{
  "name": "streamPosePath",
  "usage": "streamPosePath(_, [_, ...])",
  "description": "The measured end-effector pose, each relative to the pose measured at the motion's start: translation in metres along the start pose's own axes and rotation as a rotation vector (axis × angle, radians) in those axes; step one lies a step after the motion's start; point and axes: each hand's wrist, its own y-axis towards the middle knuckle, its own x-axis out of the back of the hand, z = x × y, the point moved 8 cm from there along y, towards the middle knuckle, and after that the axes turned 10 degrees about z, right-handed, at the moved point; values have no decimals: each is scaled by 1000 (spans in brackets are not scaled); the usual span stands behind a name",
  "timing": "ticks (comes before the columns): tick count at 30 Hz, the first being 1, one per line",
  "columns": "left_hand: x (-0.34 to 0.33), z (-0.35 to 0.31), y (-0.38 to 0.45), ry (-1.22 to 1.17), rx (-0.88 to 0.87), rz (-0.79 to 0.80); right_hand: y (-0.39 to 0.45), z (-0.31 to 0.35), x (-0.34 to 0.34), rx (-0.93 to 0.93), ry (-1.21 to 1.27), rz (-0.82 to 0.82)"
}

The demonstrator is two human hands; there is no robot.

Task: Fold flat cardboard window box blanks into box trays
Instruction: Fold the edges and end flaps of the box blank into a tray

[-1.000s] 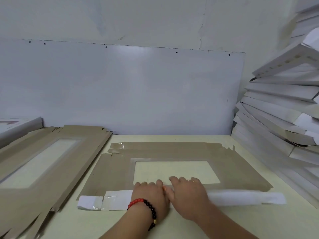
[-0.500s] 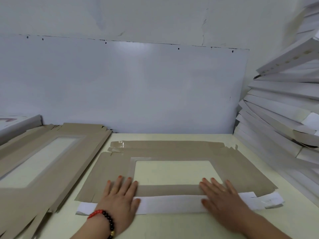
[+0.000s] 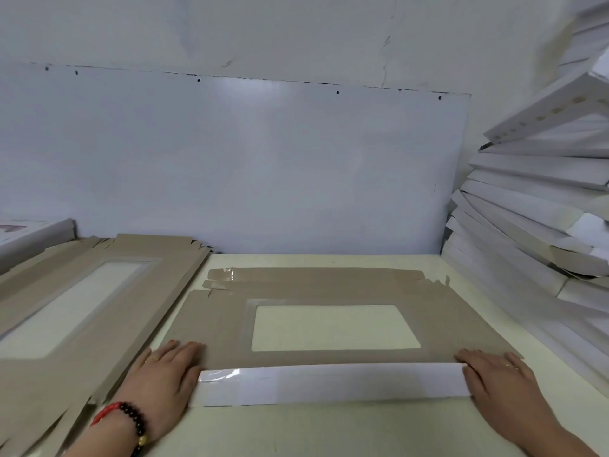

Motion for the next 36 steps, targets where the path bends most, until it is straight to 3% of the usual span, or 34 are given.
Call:
streamPosePath(6, [41,-48,-15,-86,-201,-272,2,21,9,76,71,-75])
streamPosePath(16, [36,-125,-9,-53,-275,-135,-5,86,21,244,18,-36])
streamPosePath(18, [41,-139,-20,-39,-350,-209,-14,96,29,274,36,-147])
streamPosePath(20, [44,-154,-38,30,-500,-426,-28,105,40,394,39,-358])
streamPosePath(22, [39,-166,-49,90,-604,-471,-41,115,40,552,20,-444])
streamPosePath(25, [19,-173,-48,157,-625,-322,-49,129,35,678,-46,-390])
streamPosePath(29, [4,-174,-40,195,-528,-117,-46,142,22,695,-158,-247])
streamPosePath(33, [-3,-174,-27,119,-446,-36,-35,145,14,636,-133,-124])
streamPosePath(36, [-11,-174,-14,158,-423,-4,-27,154,14,660,-196,-145])
